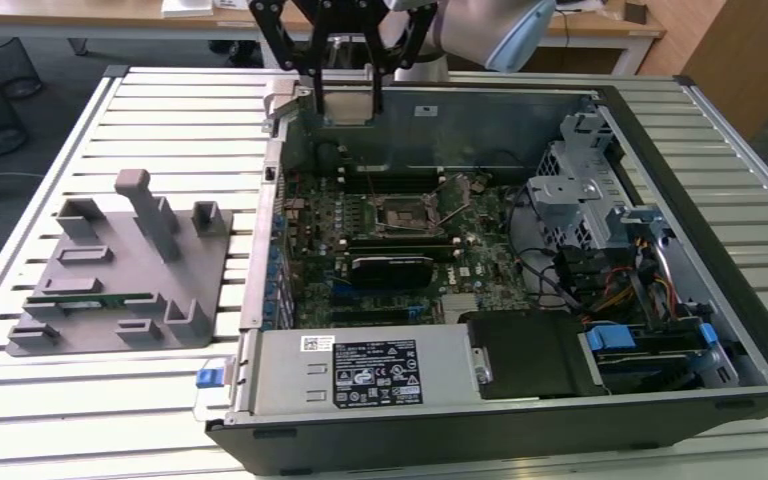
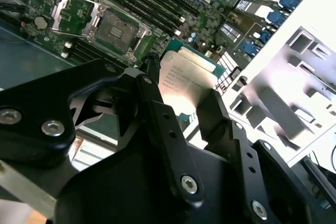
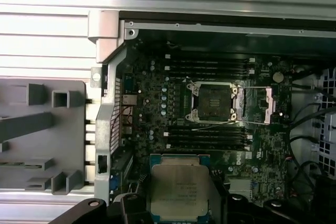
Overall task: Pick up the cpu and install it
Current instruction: 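Pick up the cpu and move it towards the insertion slot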
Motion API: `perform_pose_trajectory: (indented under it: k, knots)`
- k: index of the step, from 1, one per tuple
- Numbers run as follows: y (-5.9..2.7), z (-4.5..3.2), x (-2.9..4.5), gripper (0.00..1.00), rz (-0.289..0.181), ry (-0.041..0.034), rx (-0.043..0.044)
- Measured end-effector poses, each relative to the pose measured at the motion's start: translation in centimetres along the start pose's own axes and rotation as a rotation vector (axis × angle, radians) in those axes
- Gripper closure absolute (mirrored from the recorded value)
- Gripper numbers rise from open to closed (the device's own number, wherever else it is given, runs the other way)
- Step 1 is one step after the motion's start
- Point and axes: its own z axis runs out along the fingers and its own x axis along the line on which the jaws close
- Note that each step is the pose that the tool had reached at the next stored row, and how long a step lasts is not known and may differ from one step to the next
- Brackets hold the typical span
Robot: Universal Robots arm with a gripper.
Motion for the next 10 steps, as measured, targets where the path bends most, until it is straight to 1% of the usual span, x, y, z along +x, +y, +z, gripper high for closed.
perform_pose_trajectory:
  k: [10]
  knots:
    - [0.88,0.2,-2.08,0.47,0.0,-0.0001,0.0001]
